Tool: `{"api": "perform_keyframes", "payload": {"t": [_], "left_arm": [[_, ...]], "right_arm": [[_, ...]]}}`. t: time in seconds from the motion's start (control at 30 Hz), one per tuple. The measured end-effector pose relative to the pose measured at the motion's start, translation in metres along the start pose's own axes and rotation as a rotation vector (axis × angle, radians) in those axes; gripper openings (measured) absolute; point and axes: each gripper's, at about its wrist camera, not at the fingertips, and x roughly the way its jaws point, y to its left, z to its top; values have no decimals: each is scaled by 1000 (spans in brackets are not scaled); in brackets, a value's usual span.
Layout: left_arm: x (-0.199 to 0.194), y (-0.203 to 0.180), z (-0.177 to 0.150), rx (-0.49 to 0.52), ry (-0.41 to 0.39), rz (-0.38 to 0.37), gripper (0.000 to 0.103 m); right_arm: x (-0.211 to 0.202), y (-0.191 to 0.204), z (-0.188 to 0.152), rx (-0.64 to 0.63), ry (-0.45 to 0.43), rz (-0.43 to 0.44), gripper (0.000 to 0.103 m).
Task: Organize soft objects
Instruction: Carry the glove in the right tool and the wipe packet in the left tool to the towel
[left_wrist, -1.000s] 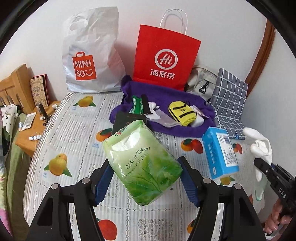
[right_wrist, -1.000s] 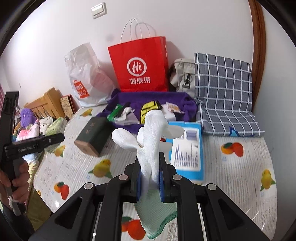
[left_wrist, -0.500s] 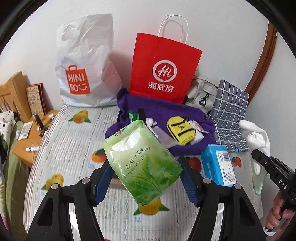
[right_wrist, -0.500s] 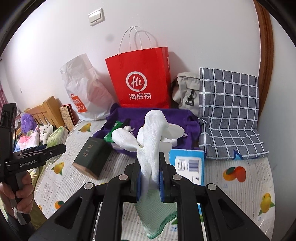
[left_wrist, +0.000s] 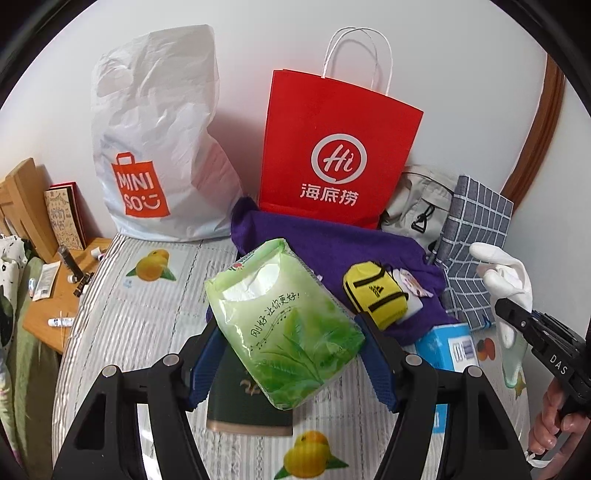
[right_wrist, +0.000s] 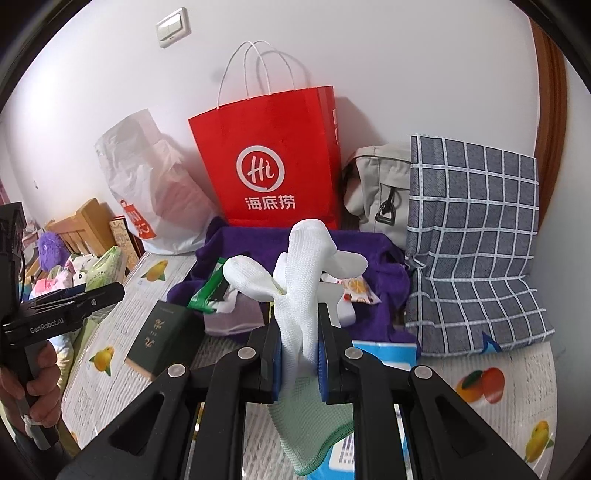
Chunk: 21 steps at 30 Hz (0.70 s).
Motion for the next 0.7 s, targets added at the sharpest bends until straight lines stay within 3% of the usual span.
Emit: {"api": "perform_keyframes", "payload": {"t": [0.7], "left_arm": [[36, -3, 42, 18, -25, 12, 67]], "right_arm": [[54, 1, 45, -23, -13, 7, 15]]}}
